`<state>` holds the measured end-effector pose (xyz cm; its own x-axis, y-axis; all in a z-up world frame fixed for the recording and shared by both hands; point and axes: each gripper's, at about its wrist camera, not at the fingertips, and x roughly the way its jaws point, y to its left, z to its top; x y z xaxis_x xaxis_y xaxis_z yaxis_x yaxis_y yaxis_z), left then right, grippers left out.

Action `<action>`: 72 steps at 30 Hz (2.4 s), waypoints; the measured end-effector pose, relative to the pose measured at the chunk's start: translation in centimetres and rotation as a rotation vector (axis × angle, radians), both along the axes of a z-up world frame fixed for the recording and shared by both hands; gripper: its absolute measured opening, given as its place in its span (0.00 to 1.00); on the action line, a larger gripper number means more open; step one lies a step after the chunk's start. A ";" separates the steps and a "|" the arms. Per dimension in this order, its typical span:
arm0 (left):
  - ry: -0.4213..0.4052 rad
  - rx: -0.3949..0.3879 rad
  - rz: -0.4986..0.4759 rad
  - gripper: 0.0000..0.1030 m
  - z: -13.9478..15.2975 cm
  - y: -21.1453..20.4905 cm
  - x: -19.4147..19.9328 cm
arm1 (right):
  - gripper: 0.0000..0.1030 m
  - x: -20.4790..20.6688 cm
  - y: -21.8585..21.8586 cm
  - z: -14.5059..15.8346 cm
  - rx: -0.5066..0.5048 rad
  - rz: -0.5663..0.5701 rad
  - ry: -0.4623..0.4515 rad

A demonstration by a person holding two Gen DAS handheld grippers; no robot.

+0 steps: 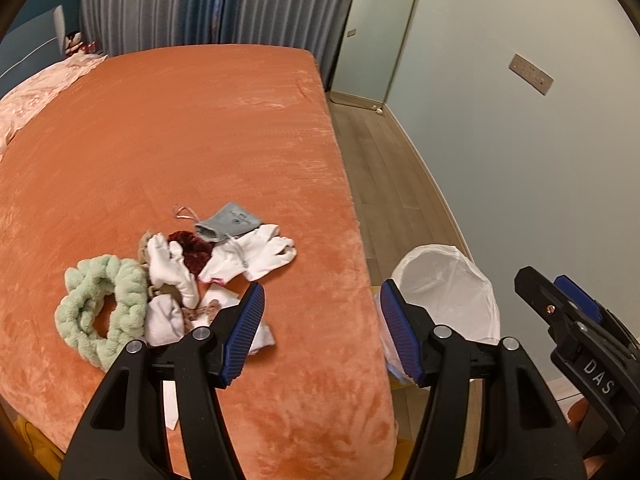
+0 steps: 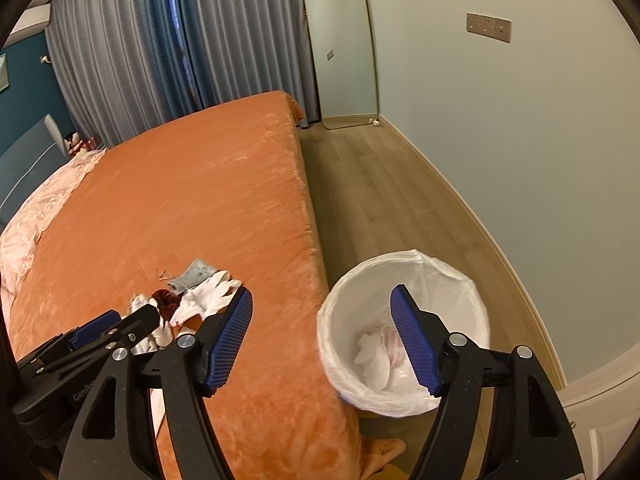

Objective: Collect trash
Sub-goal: 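Move the right tool to the pale grey sock and close on it, then carry the grey sock with the right tool and release it into the wastebasket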

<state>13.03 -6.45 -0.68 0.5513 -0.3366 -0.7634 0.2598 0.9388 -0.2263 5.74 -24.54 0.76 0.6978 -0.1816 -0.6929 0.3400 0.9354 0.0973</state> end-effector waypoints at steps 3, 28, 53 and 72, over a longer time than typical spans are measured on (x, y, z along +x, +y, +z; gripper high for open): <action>0.015 0.001 0.033 0.57 -0.5 1.7 0.3 | 0.68 0.5 1.2 -0.2 0.000 0.017 0.010; 0.228 0.081 0.191 0.67 -11.4 14.8 -0.4 | 0.70 4.4 12.1 -7.1 0.021 0.164 0.130; 0.424 0.047 0.124 0.67 -20.3 15.2 -0.1 | 0.64 10.5 15.3 -18.3 0.089 0.211 0.308; 0.437 -0.054 0.004 0.16 -20.0 11.7 -0.4 | 0.20 8.6 14.1 -18.8 0.159 0.233 0.316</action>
<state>12.66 5.28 -20.63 0.1813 -0.3807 -0.9067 0.1255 0.9234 -0.3626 14.36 -10.41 -18.07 0.4563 0.0824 -0.8860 0.1578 0.9724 0.1717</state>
